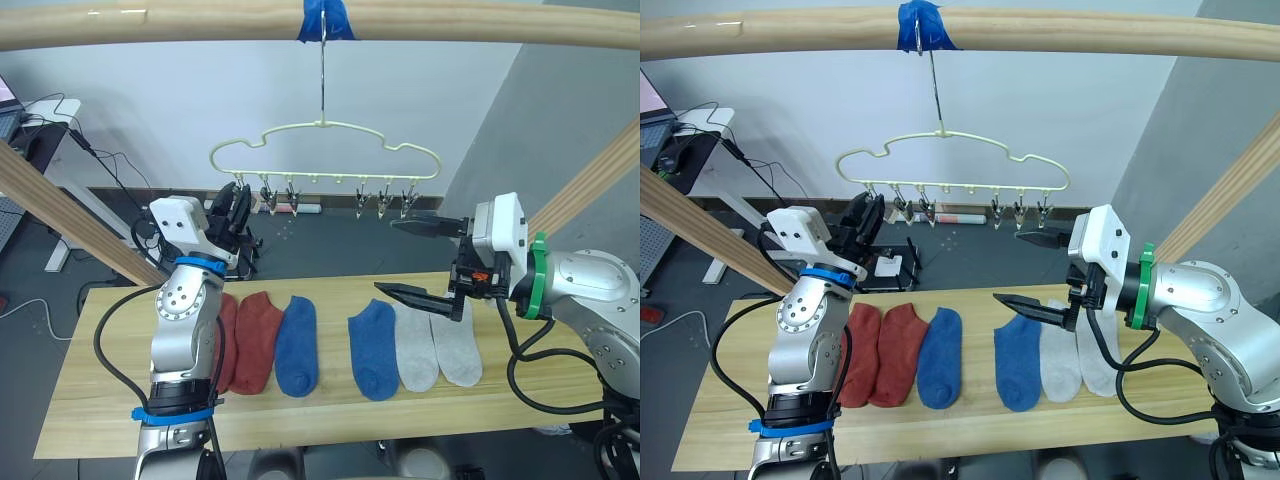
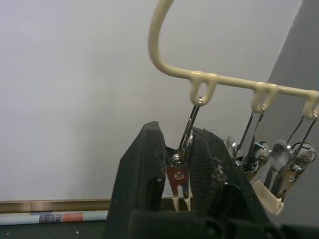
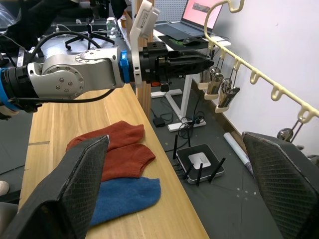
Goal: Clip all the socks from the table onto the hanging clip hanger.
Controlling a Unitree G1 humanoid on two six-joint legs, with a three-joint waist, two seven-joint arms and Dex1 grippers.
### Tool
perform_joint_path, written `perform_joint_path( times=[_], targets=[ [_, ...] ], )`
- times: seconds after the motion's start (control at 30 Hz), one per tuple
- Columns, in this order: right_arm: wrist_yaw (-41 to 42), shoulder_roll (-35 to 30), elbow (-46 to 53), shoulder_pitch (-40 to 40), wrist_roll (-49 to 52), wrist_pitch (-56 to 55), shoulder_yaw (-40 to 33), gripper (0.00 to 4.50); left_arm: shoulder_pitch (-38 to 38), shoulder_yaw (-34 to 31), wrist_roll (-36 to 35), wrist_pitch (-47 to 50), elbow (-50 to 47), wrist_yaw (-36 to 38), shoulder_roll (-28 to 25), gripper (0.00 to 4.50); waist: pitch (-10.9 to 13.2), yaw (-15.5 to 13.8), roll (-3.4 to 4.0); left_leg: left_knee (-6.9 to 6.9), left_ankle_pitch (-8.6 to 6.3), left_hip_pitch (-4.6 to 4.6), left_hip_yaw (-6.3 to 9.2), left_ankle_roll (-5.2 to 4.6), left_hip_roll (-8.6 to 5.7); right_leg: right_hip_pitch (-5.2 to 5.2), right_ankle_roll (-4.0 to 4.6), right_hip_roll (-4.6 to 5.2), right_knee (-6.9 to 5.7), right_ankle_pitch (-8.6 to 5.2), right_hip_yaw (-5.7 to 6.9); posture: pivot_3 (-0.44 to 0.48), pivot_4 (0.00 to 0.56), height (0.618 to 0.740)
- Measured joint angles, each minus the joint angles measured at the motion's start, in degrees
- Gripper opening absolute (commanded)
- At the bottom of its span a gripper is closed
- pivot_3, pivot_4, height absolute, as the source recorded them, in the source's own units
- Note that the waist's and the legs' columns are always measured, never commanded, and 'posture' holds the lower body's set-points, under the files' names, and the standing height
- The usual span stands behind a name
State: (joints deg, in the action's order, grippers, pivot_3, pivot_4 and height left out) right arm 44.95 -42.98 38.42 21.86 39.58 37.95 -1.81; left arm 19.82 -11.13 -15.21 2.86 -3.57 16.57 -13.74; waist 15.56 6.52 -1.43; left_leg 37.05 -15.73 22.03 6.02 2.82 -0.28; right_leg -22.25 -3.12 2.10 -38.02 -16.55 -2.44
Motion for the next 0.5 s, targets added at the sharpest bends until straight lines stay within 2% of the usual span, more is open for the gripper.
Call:
perform_joint_path(
  times=[0.37,0.5],
  targets=[
    [-0.14,0.22,0.10,-2.65,-0.21,-0.01,0.02,4.50,0.04,0.00,0.00,0.00,-0.33,0.34,-0.07,0.01,0.00,0.00,0.00,0.00,0.00,0.01,-0.01,0.00,0.00,-0.01,0.00,0.00,0.00,0.00,-0.01,-0.254,0.277,0.740],
    [-4.18,-1.18,-1.88,-9.77,-6.99,-0.03,1.33,4.50,-0.25,0.14,0.35,0.26,-0.94,0.33,-1.11,0.01,0.04,-0.12,-0.04,-0.01,0.00,0.03,0.00,0.00,0.00,-0.03,0.00,0.02,0.02,0.00,0.00,-0.237,0.290,0.740]
  ],
)
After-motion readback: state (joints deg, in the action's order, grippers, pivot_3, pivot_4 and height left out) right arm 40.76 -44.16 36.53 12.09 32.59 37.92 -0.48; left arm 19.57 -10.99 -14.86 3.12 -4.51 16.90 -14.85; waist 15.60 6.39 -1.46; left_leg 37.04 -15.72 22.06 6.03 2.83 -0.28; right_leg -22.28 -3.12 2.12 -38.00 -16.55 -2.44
